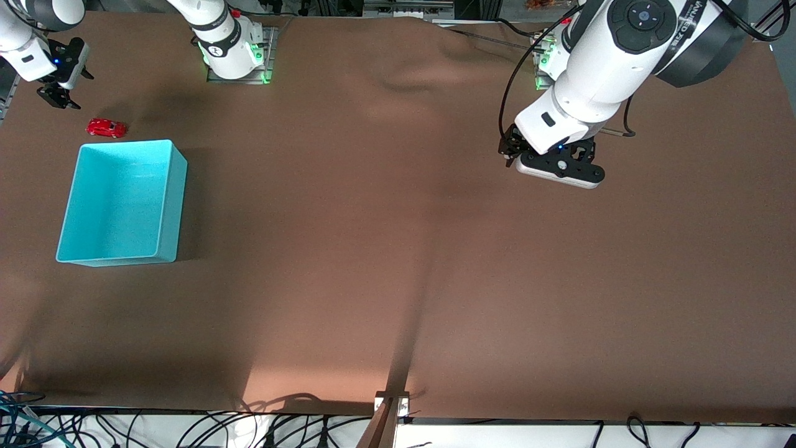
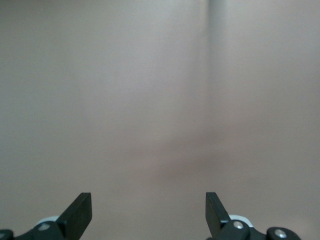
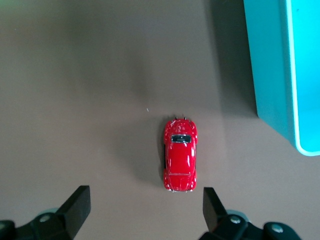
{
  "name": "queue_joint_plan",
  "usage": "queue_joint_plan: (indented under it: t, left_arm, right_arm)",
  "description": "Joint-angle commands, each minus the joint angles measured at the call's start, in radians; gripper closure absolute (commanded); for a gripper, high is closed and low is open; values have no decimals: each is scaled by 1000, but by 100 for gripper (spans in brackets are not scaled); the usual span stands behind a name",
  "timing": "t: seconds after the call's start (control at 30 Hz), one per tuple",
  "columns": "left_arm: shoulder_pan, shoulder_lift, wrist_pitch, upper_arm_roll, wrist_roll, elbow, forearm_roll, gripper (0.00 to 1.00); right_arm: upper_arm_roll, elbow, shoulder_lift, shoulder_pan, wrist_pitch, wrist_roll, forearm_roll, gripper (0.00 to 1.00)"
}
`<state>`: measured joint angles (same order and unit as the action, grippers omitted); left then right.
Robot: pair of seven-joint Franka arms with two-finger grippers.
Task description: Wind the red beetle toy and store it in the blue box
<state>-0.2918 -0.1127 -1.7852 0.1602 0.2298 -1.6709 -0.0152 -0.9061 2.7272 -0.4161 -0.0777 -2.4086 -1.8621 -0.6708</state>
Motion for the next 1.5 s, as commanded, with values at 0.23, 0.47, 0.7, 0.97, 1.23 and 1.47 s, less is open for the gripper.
queue_joint_plan:
  t: [0.23,0.47,0.7,0.97,1.23,1.47]
  left_arm:
    - [22,-10,15,1,-4,33,-25,0]
    - [23,-10,15,-1,-6,33,-52,0]
    - [29,-10,15,-1,-6,33,-52,0]
    - [31,-10,15,-1,-6,33,-52,0]
    - [31,-10,15,-1,-6,33,-52,0]
    - [34,-10,15,-1,-6,33,-52,0]
  right_arm:
    - [-23,-4,37,4,-50,-15,-35,0]
    - [-40,2,106,4,-121,-17,-36,0]
    - [-46,6,160,4,-181,-19,-36,0]
    - [-51,20,209,4,-236,-19,-36,0]
    - [-51,22,257,4,-277,-17,-33,0]
    - [-51,25,286,4,-305,-12,-32,0]
